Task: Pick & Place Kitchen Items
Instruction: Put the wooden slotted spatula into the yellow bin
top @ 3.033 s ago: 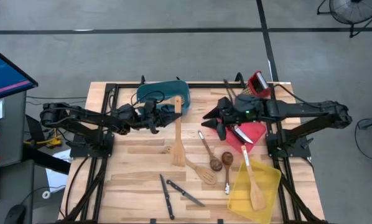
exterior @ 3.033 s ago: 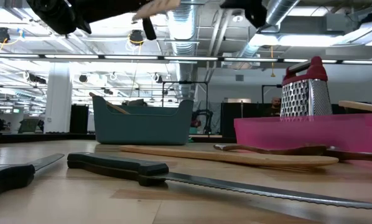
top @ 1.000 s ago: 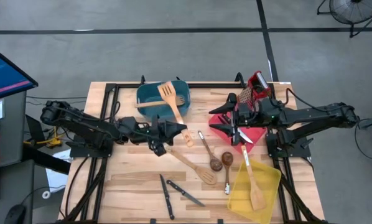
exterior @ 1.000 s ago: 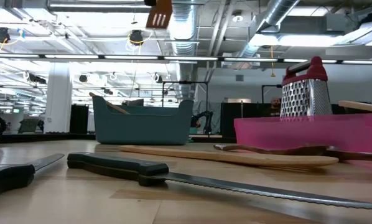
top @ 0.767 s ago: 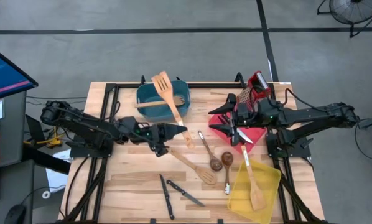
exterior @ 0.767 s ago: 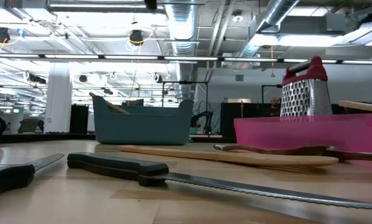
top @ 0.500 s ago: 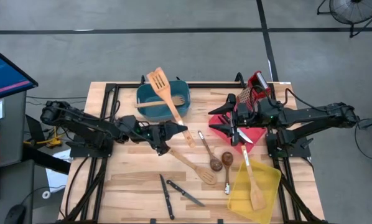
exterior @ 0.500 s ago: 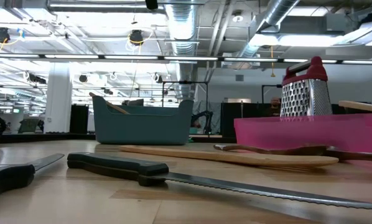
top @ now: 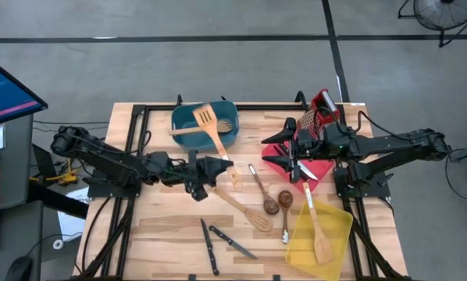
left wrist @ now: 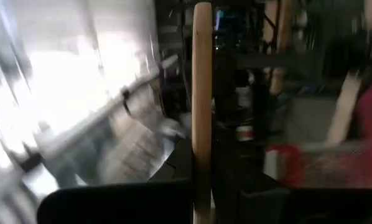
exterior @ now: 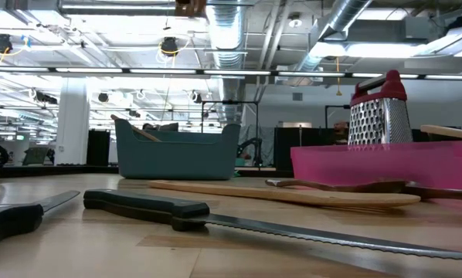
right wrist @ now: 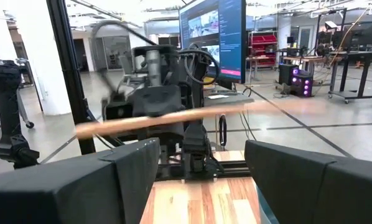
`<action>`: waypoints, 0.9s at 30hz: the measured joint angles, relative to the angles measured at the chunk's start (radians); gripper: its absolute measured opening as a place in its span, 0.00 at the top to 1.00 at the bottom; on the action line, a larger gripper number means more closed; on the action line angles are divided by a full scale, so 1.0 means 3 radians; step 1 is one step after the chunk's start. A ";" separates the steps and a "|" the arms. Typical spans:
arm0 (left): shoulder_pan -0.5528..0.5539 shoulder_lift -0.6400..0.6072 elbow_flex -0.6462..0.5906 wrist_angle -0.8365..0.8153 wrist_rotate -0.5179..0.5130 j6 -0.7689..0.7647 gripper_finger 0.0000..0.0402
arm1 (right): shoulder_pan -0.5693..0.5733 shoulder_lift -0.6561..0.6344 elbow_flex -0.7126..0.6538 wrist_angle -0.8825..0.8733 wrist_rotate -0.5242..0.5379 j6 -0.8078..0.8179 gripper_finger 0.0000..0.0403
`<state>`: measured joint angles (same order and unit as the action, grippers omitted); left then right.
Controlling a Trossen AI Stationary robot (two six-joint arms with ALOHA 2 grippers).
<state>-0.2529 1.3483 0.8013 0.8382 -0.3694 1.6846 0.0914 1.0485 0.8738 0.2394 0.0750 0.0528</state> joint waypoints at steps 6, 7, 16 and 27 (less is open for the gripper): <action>0.0024 0.0000 -0.0001 0.0060 -0.0180 -0.1974 0.98 | 0.0004 0.0000 0.0000 0.0001 0.0000 0.0000 0.38; 0.0032 0.0000 -0.0001 0.0069 -0.0183 -0.2320 0.98 | 0.0004 0.0000 0.0000 0.0000 0.0000 0.0000 0.38; 0.0146 -0.0050 -0.0003 0.0076 -0.0176 -0.4785 0.98 | 0.0005 0.0000 0.0000 0.0000 0.0000 0.0000 0.38; 0.0432 -0.0095 -0.0003 0.0045 0.0650 -0.7381 0.98 | 0.0006 0.0000 0.0000 -0.0170 0.0000 0.0001 0.38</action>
<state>-0.1232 1.3197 0.8005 0.8518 -0.1743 -0.5296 0.0933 1.0485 0.8738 0.1883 0.0749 0.0532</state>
